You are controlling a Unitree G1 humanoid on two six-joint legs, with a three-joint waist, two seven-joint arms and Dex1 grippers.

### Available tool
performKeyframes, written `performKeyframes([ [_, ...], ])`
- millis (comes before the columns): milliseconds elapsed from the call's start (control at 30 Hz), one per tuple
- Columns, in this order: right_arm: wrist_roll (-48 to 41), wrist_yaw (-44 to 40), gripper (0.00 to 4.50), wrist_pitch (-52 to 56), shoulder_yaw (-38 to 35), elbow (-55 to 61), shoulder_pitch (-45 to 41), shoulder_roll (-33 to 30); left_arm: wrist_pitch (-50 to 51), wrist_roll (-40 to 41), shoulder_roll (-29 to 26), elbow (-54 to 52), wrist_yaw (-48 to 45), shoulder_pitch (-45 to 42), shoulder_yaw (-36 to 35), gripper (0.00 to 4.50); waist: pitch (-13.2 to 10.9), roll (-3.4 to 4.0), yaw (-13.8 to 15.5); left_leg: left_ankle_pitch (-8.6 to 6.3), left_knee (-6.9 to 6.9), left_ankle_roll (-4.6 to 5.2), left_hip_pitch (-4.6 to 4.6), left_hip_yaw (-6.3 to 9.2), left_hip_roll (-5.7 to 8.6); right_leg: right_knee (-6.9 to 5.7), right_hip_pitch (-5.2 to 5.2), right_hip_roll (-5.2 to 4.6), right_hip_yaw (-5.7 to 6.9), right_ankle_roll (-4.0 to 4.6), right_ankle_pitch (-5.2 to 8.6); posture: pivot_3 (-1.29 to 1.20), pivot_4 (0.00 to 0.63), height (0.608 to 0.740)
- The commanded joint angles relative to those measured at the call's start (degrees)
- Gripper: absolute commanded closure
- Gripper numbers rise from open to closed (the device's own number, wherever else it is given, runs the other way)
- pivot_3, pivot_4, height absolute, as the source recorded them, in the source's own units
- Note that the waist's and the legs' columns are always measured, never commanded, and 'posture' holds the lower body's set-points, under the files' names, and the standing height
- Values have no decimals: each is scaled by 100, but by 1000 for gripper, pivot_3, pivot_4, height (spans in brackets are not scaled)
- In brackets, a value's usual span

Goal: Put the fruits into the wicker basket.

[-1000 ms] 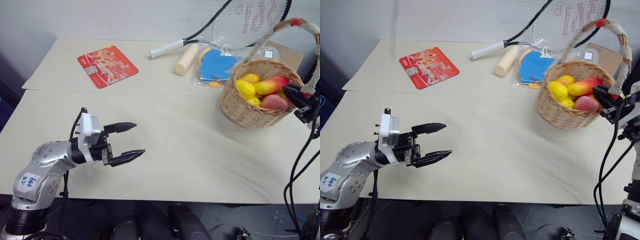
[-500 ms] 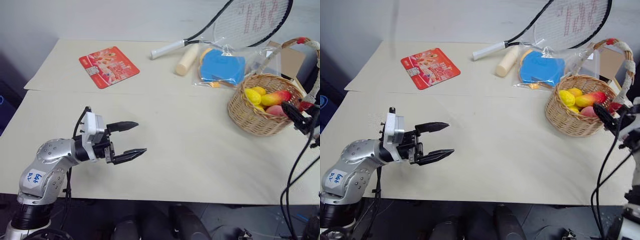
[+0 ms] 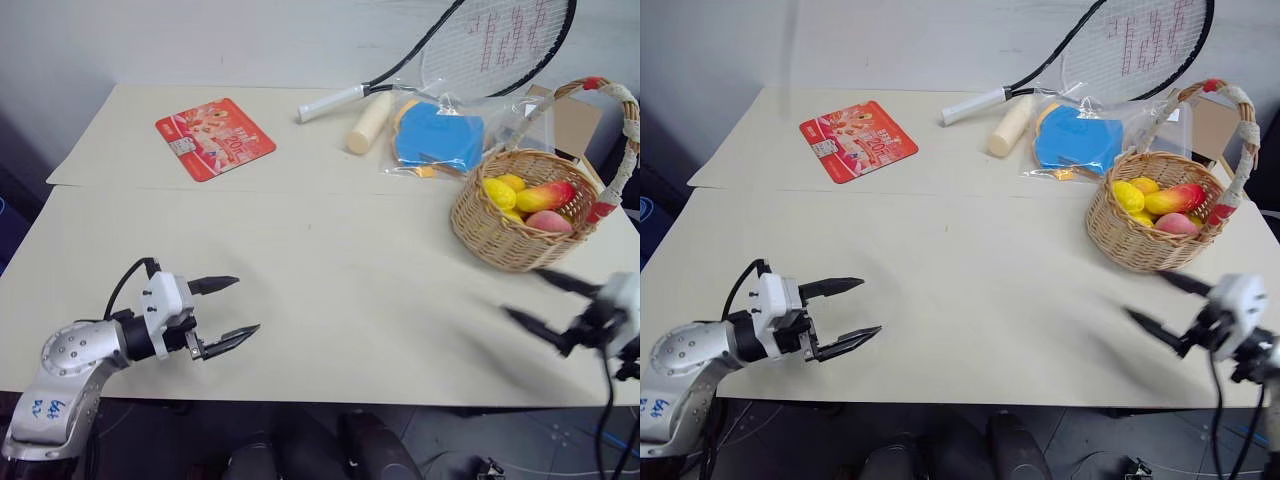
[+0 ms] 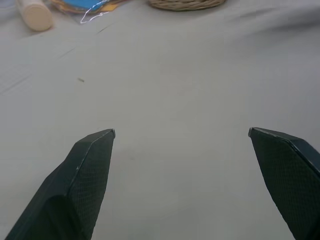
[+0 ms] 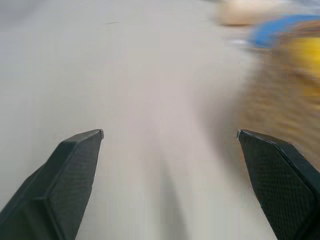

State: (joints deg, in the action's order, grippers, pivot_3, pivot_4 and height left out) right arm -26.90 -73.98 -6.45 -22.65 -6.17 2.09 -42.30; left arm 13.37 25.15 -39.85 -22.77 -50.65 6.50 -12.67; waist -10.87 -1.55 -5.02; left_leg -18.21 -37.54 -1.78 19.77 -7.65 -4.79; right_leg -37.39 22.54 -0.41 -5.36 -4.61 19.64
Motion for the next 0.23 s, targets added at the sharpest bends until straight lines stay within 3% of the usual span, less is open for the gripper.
performKeyframes([
  [33,282,-372,68,-911,685,-276,-532,353,-416,-432,174,-235,278,155,171,0,-2,-5,11,-1,-1,1,-3,0,-1,0,-4,0,0,0,0,0,150,740],
  [233,713,-422,68,-2075,1506,-905,-1550,955,-929,-1103,509,-116,825,131,327,0,-2,-5,9,-2,4,4,-26,-17,1,-5,-9,0,-12,2,1,0,150,740],
])
